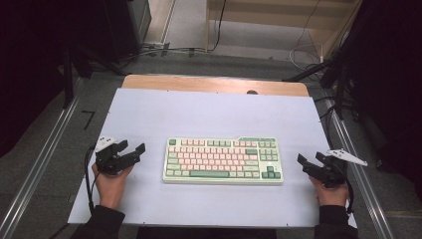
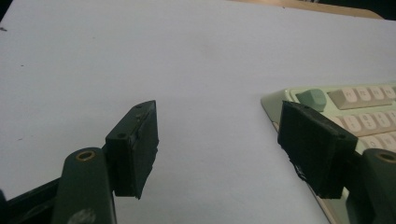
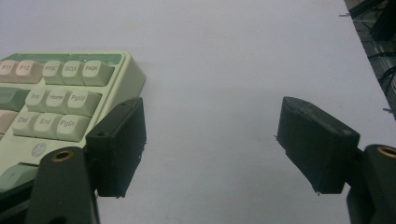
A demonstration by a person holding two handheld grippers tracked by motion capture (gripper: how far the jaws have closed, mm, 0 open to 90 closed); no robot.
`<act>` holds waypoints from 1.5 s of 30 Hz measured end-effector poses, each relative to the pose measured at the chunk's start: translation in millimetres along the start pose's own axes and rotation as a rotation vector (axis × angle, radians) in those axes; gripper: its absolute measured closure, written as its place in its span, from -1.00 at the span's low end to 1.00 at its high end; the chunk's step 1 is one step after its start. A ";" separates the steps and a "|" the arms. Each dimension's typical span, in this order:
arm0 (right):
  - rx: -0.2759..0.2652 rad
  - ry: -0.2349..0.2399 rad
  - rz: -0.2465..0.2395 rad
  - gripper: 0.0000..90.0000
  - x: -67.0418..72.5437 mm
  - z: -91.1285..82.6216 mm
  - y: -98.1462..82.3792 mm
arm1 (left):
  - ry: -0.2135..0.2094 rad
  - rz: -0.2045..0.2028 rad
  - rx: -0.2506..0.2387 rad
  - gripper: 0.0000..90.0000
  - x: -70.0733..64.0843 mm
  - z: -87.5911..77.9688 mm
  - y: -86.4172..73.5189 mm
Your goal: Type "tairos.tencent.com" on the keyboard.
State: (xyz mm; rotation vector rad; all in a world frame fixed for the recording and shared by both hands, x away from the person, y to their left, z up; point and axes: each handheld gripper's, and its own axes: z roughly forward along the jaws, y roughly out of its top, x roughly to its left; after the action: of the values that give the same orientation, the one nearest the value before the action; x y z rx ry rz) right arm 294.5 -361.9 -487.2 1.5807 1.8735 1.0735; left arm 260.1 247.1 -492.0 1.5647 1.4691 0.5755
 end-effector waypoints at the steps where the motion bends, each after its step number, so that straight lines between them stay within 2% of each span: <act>1: -0.001 0.001 -0.006 -0.51 0.7 0.0 0.0 | -0.007 0.000 0.000 -0.34 -1.5 -0.4 -0.2; 3: 0.001 0.005 -0.007 -0.51 2.8 -0.3 0.0 | -0.013 0.001 -0.002 -0.34 -3.2 -0.7 -0.5; 12: 0.001 0.039 -0.045 -0.51 17.6 -0.1 0.6 | -0.095 0.054 -0.005 -0.34 -33.8 3.1 -1.7; 13: 0.003 0.042 -0.049 -0.51 19.5 0.0 0.7 | -0.095 0.054 -0.005 -0.34 -33.8 3.1 -1.7; 18: 0.009 0.052 -0.068 -0.51 25.6 1.5 1.0 | -0.167 0.080 -0.005 -0.34 -51.5 6.4 1.5; 19: 0.009 0.053 -0.070 -0.51 26.2 1.8 1.0 | -0.167 0.080 -0.005 -0.33 -51.5 6.4 1.5; 21: 0.010 0.054 -0.069 -0.51 27.5 1.8 0.9 | -0.210 0.089 -0.008 -0.30 -58.4 8.2 4.1; 25: 0.012 0.058 -0.076 -0.51 30.1 1.7 0.7 | -0.282 0.093 -0.012 -0.11 -66.9 11.9 7.6; 27: 0.012 0.059 -0.077 -0.51 30.8 1.8 0.9 | -0.294 0.097 -0.010 0.06 -69.7 12.9 8.0; 28: 0.011 0.061 -0.080 -0.51 32.5 2.4 1.4 | -0.324 0.110 -0.010 0.17 -75.2 14.9 8.5; 33: 0.016 0.079 -0.097 -0.51 40.2 3.4 1.6 | -0.382 0.135 0.012 0.56 -89.2 22.6 10.3; 37: 0.006 0.092 -0.109 -0.51 45.5 2.5 2.7 | -0.398 0.174 0.045 0.82 -100.9 30.6 11.8; 40: 0.013 0.094 -0.114 -0.51 47.3 3.2 2.3 | -0.401 0.221 0.069 0.99 -110.6 36.0 13.3; 45: 0.002 0.098 -0.109 -0.51 46.3 2.5 3.2 | -0.409 0.242 0.100 1.00 -122.4 46.7 14.8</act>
State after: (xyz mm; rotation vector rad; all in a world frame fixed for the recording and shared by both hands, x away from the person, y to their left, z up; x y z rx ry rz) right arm 287.6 -316.5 -479.9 1.4329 2.0011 1.1191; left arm 283.1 118.5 -474.4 1.8266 1.0218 0.2941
